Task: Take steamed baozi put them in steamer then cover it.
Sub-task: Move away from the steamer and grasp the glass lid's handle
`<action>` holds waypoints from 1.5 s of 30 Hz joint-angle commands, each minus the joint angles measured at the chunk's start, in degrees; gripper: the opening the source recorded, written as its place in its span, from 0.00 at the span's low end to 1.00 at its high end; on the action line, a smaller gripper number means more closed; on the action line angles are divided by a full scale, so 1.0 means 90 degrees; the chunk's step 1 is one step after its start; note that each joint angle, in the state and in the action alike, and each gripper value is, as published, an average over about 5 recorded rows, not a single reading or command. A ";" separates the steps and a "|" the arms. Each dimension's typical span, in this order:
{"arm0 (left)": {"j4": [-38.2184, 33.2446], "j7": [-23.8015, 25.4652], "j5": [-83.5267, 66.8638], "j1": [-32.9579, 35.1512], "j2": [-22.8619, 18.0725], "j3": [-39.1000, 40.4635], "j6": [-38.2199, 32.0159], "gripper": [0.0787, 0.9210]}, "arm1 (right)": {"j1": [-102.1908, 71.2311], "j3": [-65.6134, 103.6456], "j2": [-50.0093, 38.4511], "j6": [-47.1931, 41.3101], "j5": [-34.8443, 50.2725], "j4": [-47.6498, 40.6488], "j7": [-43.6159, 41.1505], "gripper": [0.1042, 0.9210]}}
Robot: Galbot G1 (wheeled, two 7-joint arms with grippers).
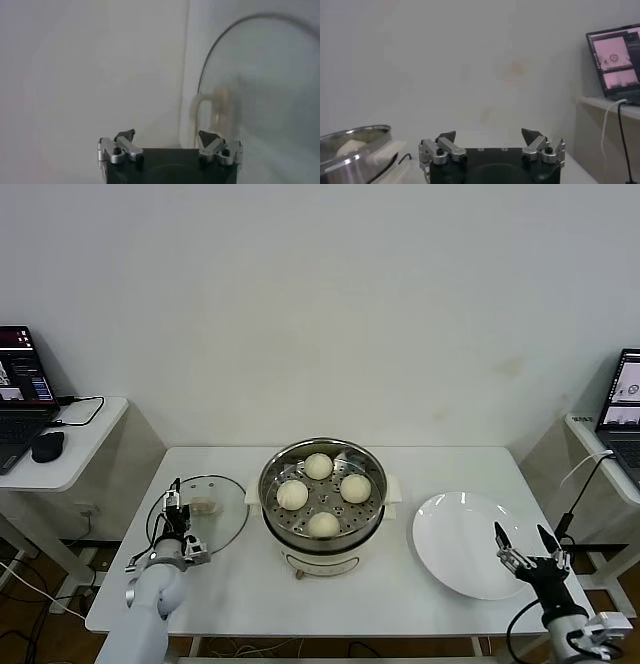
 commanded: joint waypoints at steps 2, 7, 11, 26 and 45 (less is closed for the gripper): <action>0.0645 -0.0105 0.0007 -0.0499 -0.0110 0.0009 0.0033 0.88 | -0.0056 0.0060 0.0044 0.0015 -0.0001 -0.0009 -0.0010 0.88; 0.0675 -0.0158 -0.0031 -0.0629 -0.0166 0.0023 0.0104 0.88 | -0.0074 0.0063 0.0055 0.0040 -0.0011 -0.0033 -0.0017 0.88; 0.0726 -0.0181 -0.0051 -0.0708 -0.0198 0.0028 0.0123 0.88 | -0.0081 0.0068 0.0048 0.0054 -0.0012 -0.0048 -0.0020 0.88; 0.0929 -0.0449 -0.0225 -0.0544 -0.0217 0.0068 -0.0040 0.81 | -0.0142 0.0106 0.0100 0.0118 -0.0038 -0.0055 -0.0045 0.88; 0.0848 -0.0617 -0.0461 -0.0406 0.0012 0.0042 -0.0205 0.16 | -0.0095 0.0025 0.0075 0.0032 -0.0073 -0.0077 -0.0044 0.88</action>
